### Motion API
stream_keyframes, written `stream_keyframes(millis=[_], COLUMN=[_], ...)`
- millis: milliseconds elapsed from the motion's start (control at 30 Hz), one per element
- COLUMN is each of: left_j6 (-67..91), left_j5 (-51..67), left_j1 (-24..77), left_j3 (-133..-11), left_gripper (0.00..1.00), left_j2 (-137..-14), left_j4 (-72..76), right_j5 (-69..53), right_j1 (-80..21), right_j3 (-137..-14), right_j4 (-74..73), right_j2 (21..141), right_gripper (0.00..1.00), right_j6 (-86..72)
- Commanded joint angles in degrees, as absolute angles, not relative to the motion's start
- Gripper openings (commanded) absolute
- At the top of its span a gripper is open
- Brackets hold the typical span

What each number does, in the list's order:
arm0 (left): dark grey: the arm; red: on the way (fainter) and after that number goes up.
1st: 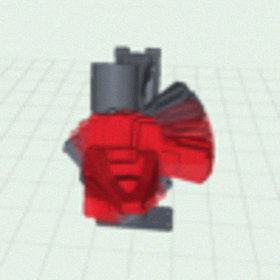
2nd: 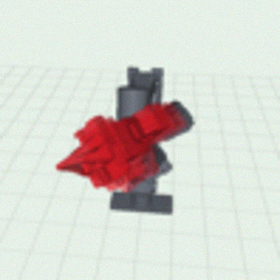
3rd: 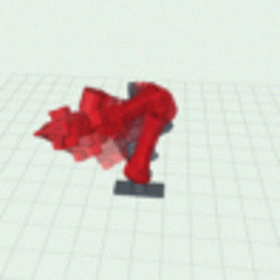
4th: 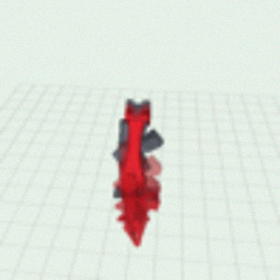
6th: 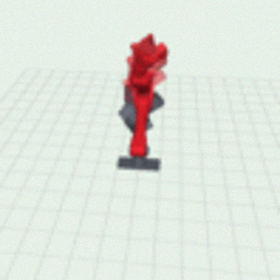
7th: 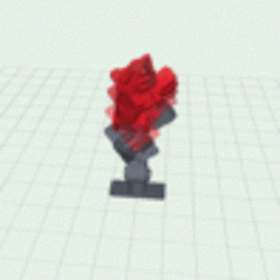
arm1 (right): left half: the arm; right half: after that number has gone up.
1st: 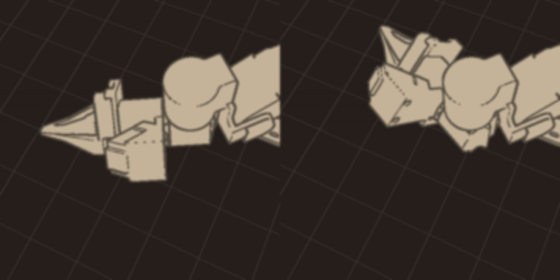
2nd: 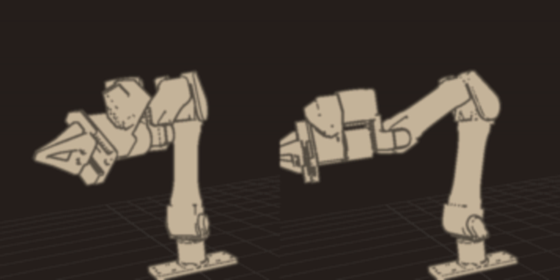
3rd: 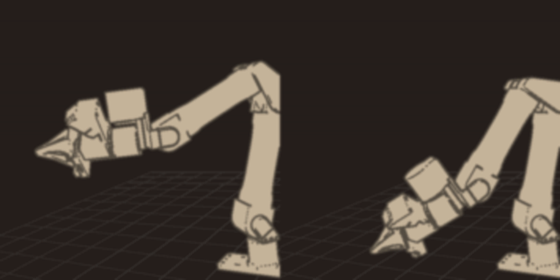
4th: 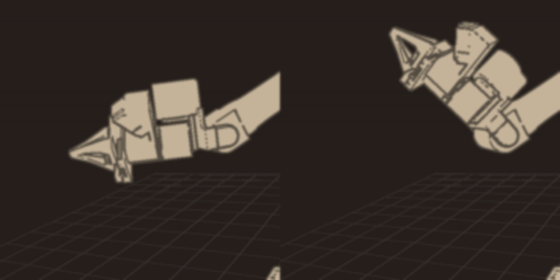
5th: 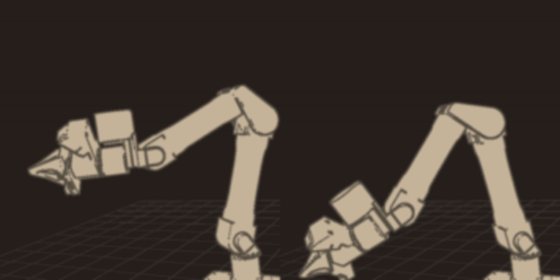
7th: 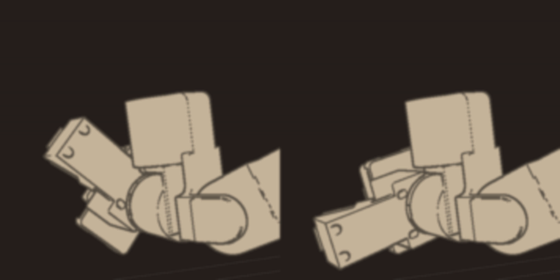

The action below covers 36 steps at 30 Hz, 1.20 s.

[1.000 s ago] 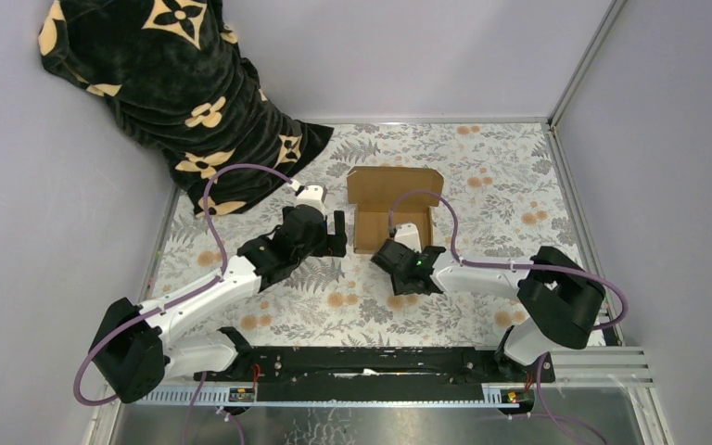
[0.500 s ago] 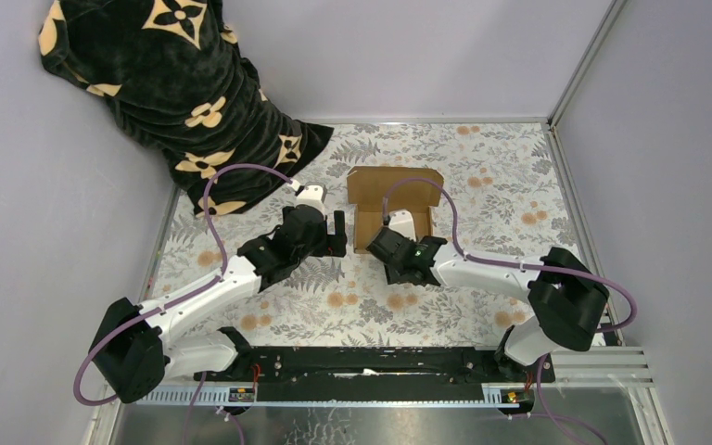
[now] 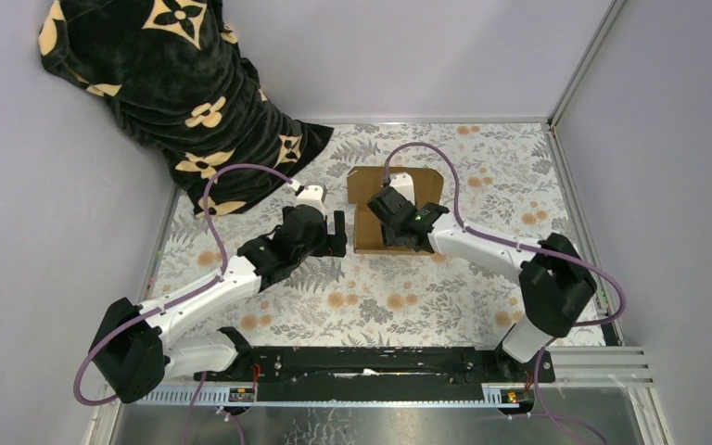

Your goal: Fold the paper box

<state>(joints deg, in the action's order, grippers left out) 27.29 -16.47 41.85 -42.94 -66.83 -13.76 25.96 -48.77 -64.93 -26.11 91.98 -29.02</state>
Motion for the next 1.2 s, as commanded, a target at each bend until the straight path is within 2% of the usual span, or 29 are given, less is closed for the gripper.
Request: stream_keyframes(millis=[0, 133, 267, 500, 700, 833, 1033, 1167], left_j6=[26.74, 26.54, 26.46, 26.28, 26.02, 26.47, 27.73, 27.0], left_j5=[-17.69, -18.02, -18.29, -18.78, -19.16, -19.71, -20.12, -19.71], left_j1=[42.1, 42.08, 42.05, 42.1, 42.02, 42.02, 42.08, 42.02], left_j3=[-43.41, -43.75, -44.31, -44.63, -45.04, -44.83, -44.3, -43.84], left_gripper=[0.99, 0.99, 0.99, 0.99, 0.99, 0.99, 0.99, 0.99], left_j2=[-66.69, -66.69, -67.05, -67.96, -69.25, -68.69, -66.62, -63.18], left_j4=[-12.69, -13.07, -13.43, -13.58, -13.83, -13.73, -13.43, -12.78], right_j5=[25.45, 24.47, 23.17, 21.87, 16.43, 14.08, 10.16, 7.74], right_j1=[-46.0, -44.29, -43.09, -42.6, -42.59, -42.57, -42.55, -42.49], right_j3=[-70.5, -74.22, -75.86, -74.17, -64.88, -59.06, -58.88, -57.5], right_j4=[-22.47, -21.57, -20.45, -18.28, -13.49, -12.49, -17.38, -16.48], right_j2=[96.14, 100.54, 103.5, 102.06, 89.95, 81.17, 76.17, 72.14], right_gripper=[0.41, 0.46, 0.7, 0.74, 0.75, 0.83, 0.86, 0.94], right_j6=[-24.77, -23.51, -22.74, -21.24, -20.32, -18.64, -15.42, -15.37])
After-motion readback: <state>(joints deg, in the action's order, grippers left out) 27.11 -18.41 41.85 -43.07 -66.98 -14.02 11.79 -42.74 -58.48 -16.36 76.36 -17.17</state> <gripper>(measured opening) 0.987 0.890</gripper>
